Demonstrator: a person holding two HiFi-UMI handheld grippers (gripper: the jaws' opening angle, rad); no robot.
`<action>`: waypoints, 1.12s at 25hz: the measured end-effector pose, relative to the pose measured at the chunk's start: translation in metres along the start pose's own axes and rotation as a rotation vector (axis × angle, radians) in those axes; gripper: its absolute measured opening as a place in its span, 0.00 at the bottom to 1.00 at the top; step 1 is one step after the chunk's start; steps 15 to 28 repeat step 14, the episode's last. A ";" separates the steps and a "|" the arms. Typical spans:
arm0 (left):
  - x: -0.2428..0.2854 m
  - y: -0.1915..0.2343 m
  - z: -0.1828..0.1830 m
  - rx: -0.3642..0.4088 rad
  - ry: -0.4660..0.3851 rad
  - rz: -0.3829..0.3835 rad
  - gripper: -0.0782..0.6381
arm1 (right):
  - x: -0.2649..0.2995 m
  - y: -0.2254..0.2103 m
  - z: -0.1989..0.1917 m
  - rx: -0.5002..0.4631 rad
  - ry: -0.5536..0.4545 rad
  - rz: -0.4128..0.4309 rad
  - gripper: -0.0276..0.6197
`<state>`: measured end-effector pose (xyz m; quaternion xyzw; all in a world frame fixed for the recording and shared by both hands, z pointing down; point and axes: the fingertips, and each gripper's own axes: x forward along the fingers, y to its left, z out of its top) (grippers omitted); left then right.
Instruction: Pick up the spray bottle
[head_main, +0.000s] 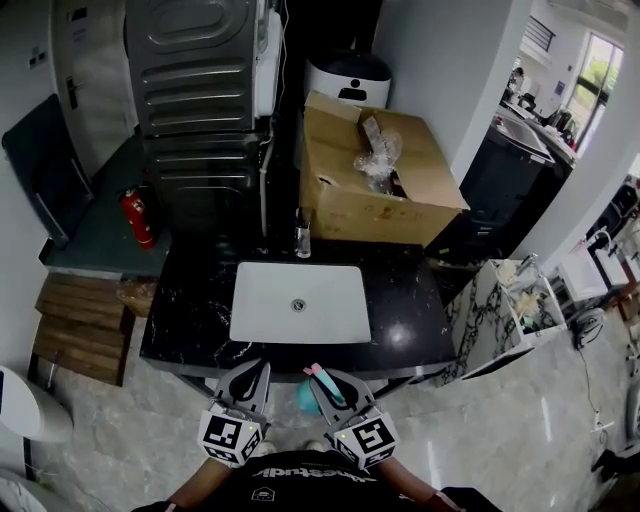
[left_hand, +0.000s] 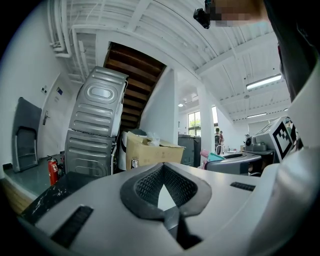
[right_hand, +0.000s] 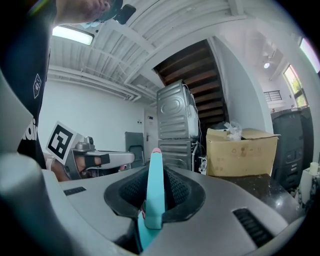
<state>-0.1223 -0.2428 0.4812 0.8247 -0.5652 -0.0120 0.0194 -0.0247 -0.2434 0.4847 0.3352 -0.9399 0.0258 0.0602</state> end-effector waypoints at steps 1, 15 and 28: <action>0.000 0.000 -0.001 -0.002 0.002 -0.001 0.13 | 0.000 0.000 -0.001 0.003 0.001 -0.001 0.19; 0.000 -0.005 -0.005 -0.005 0.007 -0.001 0.13 | -0.003 -0.001 -0.005 0.008 0.004 -0.010 0.19; 0.000 -0.005 -0.005 -0.005 0.007 -0.001 0.13 | -0.003 -0.001 -0.005 0.008 0.004 -0.010 0.19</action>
